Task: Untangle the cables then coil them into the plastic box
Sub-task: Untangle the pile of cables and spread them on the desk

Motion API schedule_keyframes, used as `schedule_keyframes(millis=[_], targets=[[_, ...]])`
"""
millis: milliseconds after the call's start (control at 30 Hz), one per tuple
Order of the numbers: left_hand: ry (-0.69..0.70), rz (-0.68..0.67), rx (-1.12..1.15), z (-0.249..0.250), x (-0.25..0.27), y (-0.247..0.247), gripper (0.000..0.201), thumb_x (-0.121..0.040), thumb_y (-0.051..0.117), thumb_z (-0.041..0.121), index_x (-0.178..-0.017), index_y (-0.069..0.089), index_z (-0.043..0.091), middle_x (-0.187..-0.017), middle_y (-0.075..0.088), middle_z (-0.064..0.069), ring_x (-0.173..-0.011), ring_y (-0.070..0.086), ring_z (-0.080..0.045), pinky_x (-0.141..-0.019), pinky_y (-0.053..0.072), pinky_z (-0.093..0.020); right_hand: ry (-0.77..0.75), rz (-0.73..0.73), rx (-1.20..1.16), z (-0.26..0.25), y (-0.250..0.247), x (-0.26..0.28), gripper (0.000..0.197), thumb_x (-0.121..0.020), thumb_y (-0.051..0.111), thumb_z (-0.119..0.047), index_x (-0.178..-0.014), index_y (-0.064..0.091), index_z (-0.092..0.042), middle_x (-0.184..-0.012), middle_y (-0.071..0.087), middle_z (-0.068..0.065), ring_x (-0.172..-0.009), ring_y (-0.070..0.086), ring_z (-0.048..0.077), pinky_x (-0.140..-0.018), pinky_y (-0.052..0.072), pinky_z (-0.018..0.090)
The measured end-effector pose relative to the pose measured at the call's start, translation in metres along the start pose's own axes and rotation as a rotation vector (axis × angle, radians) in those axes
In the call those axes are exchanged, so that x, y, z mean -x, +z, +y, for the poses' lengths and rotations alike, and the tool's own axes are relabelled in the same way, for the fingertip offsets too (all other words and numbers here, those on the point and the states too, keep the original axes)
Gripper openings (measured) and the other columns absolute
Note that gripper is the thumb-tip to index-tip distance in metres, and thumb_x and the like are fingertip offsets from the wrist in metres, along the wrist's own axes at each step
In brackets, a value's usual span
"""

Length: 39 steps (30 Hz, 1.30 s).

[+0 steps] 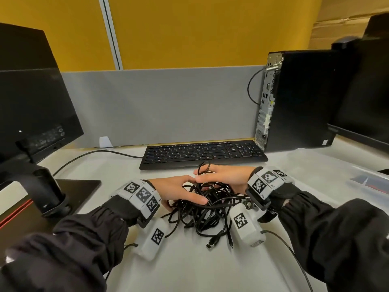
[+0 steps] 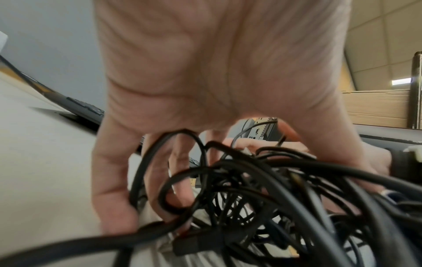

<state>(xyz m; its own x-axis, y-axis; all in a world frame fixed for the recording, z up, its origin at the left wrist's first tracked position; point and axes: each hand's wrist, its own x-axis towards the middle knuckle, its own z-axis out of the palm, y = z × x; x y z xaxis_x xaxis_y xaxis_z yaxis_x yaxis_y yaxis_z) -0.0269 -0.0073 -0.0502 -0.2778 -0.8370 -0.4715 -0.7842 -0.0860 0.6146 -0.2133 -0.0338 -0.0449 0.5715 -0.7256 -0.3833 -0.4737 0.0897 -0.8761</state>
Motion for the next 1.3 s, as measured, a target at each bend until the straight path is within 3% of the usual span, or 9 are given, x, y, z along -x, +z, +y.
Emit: schedule_keyframes(millis=[167,300,400,533,700,833,933,1133,1300], targets=[[0.007,0.042,0.083,0.002,0.003,0.007,0.072,-0.056,0.081,0.053,-0.117,0.045,0.039,-0.129,0.048,-0.002,-0.12,0.047,-0.02,-0.07,0.057,-0.034,-0.13,0.226,0.144,-0.001,0.015,-0.001,0.001,-0.091,0.059,-0.028,-0.09,0.059,-0.028,-0.091,0.061,-0.007,-0.088,0.061,0.015,-0.099,0.046,0.046],[0.06,0.096,0.193,0.003,0.002,0.012,0.065,-0.067,0.078,0.047,-0.123,0.048,0.032,-0.121,0.058,-0.003,-0.109,0.056,-0.018,-0.069,0.052,-0.031,-0.212,0.34,0.202,0.0,0.015,-0.002,0.018,-0.095,0.051,-0.016,-0.083,0.059,-0.026,-0.087,0.059,-0.008,-0.08,0.055,0.008,-0.096,0.045,0.033],[0.12,0.189,0.448,0.0,-0.001,0.014,0.054,-0.058,0.082,0.05,-0.105,0.06,0.035,-0.104,0.069,-0.002,-0.092,0.064,-0.017,-0.084,0.052,-0.04,-0.246,0.468,0.055,0.002,0.012,0.0,0.013,-0.097,0.047,-0.012,-0.093,0.058,-0.017,-0.078,0.057,0.0,-0.054,0.054,-0.002,-0.046,0.042,0.009],[0.228,0.339,0.714,0.001,0.005,0.017,0.042,-0.073,0.072,0.046,-0.108,0.06,0.025,-0.11,0.06,-0.001,-0.089,0.059,-0.015,-0.072,0.052,-0.032,-0.293,0.642,-0.341,0.008,0.005,0.004,0.015,-0.096,0.048,-0.016,-0.095,0.063,-0.019,-0.069,0.053,-0.002,-0.037,0.045,0.0,-0.029,0.025,0.011],[0.452,0.868,0.379,0.007,0.025,0.014,0.059,-0.07,0.064,0.064,-0.12,0.042,0.04,-0.122,0.043,0.002,-0.109,0.047,-0.013,-0.089,0.042,-0.025,-0.537,0.728,-0.595,-0.007,0.003,0.02,0.016,-0.097,0.047,-0.021,-0.092,0.061,-0.026,-0.07,0.057,-0.008,-0.054,0.044,0.006,-0.047,0.026,0.023],[0.337,0.33,0.748,0.022,0.037,0.005,0.061,-0.069,0.064,0.065,-0.121,0.038,0.046,-0.122,0.055,0.007,-0.113,0.055,-0.021,-0.092,0.047,-0.048,-0.75,0.712,-0.712,-0.026,0.005,0.039,0.015,-0.099,0.043,-0.019,-0.094,0.057,-0.019,-0.058,0.055,-0.016,-0.044,0.042,0.0,-0.049,0.031,0.021],[0.383,0.008,1.004,0.033,0.039,0.0,0.05,-0.076,0.066,0.038,-0.122,0.052,0.023,-0.108,0.069,-0.002,-0.093,0.068,-0.022,-0.075,0.056,-0.043,-0.781,0.632,-0.738,-0.028,0.012,0.047,0.019,-0.1,0.039,-0.024,-0.093,0.055,-0.016,-0.055,0.05,-0.013,-0.043,0.044,0.001,-0.044,0.037,0.015],[0.611,0.321,0.875,0.034,0.032,-0.005,0.055,-0.063,0.079,0.011,-0.107,0.048,0.006,-0.108,0.06,-0.02,-0.09,0.063,-0.034,-0.077,0.054,-0.05,-0.671,0.509,-0.567,-0.013,-0.002,0.062,0.021,-0.097,0.04,-0.035,-0.103,0.055,-0.021,-0.085,0.062,-0.002,-0.079,0.061,0.014,-0.074,0.048,0.032],[0.886,0.544,0.492,0.029,0.034,-0.007,0.035,-0.06,0.077,0.024,-0.069,0.043,0.029,-0.09,0.065,0.003,-0.109,0.06,-0.012,-0.089,0.048,-0.038,-0.369,0.327,-0.686,-0.004,-0.012,0.084,0.033,-0.08,0.05,-0.058,-0.1,0.066,-0.037,-0.107,0.07,0.003,-0.106,0.064,0.028,-0.09,0.046,0.06]])
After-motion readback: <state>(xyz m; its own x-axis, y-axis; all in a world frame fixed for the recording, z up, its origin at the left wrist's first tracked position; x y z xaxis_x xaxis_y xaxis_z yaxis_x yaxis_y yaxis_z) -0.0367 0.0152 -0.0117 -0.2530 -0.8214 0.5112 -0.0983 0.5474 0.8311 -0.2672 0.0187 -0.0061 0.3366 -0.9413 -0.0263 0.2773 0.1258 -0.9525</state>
